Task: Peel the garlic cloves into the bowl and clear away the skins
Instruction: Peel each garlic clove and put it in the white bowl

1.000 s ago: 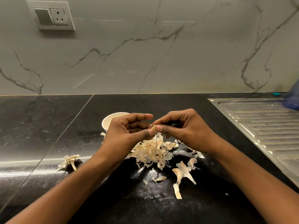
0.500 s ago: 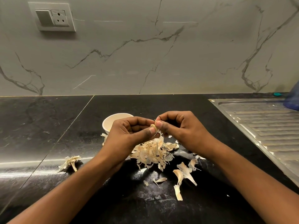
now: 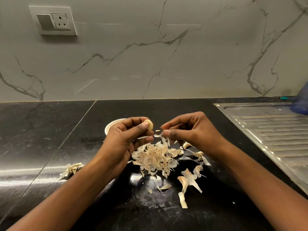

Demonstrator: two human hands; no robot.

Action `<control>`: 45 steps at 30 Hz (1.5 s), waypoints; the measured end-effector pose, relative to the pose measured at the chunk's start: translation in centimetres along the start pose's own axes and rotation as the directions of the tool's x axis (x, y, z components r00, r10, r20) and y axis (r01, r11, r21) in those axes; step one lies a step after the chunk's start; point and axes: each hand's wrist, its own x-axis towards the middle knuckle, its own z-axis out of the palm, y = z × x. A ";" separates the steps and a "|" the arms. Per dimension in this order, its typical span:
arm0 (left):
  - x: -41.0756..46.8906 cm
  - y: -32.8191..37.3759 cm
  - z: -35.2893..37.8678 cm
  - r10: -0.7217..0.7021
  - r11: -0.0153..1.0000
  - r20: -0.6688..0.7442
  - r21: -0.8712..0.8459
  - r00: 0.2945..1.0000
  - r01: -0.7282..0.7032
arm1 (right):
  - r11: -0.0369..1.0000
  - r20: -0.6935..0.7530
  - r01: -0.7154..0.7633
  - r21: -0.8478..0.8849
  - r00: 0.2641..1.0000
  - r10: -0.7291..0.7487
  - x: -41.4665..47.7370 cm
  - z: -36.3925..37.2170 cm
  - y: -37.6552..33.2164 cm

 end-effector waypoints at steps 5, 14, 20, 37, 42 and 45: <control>0.0 -0.1 0.0 -0.022 1.000 -0.027 0.006 0.999 0.022 | 0.999 0.055 0.002 -0.048 0.998 0.001 -0.2 0.1 -0.1; -0.1 -0.5 0.0 -0.011 0.994 0.017 0.109 1.000 0.009 | 0.986 0.035 0.086 -0.141 0.996 -0.082 -0.2 1.0 0.2; -0.1 -0.7 0.0 -0.010 0.994 0.029 0.114 1.000 0.007 | 0.984 -0.005 0.090 -0.157 0.996 -0.092 0.1 0.7 0.5; -0.2 1.2 -1.2 0.196 0.894 0.010 0.409 0.981 -0.183 | 0.990 0.030 0.023 -0.136 0.999 -0.020 0.3 -1.1 0.5; 0.7 2.6 -3.1 0.396 0.747 -0.084 0.609 0.914 -0.267 | 0.963 0.173 -0.006 -0.271 0.983 0.055 -0.1 -0.2 0.7; 1.4 3.0 -4.2 0.412 0.737 -0.157 0.636 0.898 -0.227 | 0.955 0.151 -0.002 -0.296 0.987 0.049 0.0 -0.1 0.9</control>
